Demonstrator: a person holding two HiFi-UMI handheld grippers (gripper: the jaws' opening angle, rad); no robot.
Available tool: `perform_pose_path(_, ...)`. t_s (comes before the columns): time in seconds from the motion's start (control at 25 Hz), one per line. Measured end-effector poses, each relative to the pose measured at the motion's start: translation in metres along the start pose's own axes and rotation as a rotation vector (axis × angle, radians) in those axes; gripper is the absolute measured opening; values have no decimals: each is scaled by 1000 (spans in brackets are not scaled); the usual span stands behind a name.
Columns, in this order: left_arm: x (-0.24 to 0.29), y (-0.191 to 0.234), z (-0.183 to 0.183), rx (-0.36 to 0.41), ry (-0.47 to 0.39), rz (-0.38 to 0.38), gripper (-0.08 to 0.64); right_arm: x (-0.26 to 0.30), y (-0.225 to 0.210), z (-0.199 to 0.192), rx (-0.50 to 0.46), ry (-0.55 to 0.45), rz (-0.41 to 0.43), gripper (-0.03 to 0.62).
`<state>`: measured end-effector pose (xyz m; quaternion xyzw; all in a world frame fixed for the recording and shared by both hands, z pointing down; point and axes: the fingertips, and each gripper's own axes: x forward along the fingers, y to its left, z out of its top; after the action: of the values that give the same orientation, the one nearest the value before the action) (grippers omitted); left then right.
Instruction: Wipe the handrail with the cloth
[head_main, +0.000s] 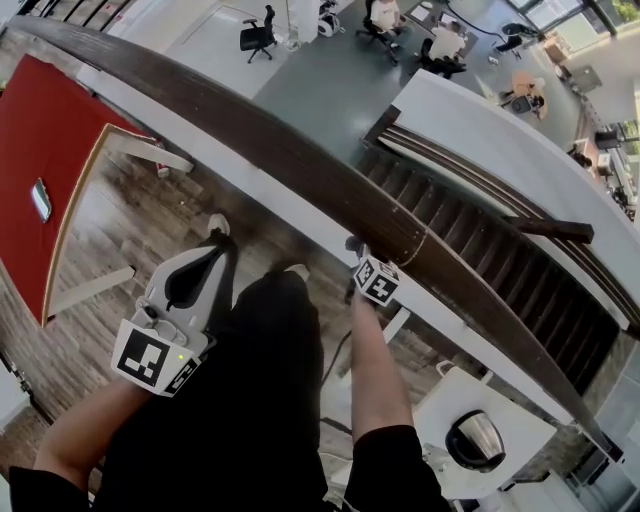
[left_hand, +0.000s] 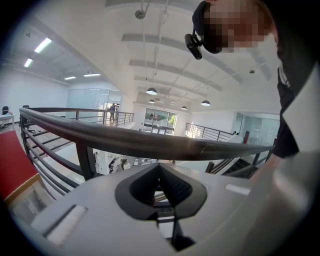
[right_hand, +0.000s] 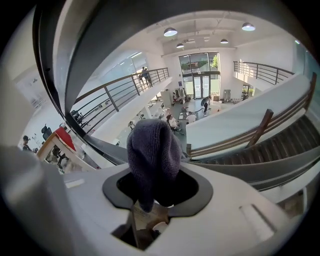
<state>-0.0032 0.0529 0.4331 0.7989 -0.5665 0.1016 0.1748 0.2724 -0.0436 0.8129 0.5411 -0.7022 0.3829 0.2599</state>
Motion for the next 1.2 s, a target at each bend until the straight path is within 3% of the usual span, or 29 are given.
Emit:
perform_pose_path(0.36, -14, 6, -5, -43, 70, -39, 0, -55, 39, -8, 80, -52, 19, 130)
perform_pose_path(0.56, -10, -5, 8, -21, 41, -166, 0, -110, 62, 9, 114, -159, -7, 130)
perform_pose_path(0.84, -12, 8, 7, -59, 22, -309, 0, -205, 141, 32, 25, -312, 17, 120)
perform_pose_path(1.04, -20, 10, 21, -113, -3, -346, 0, -305, 217, 72, -23, -488, 33, 123)
perform_pose_path(1.2, -18, -18, 39, -62, -72, -426, 0, -366, 249, 111, -106, -664, 17, 121)
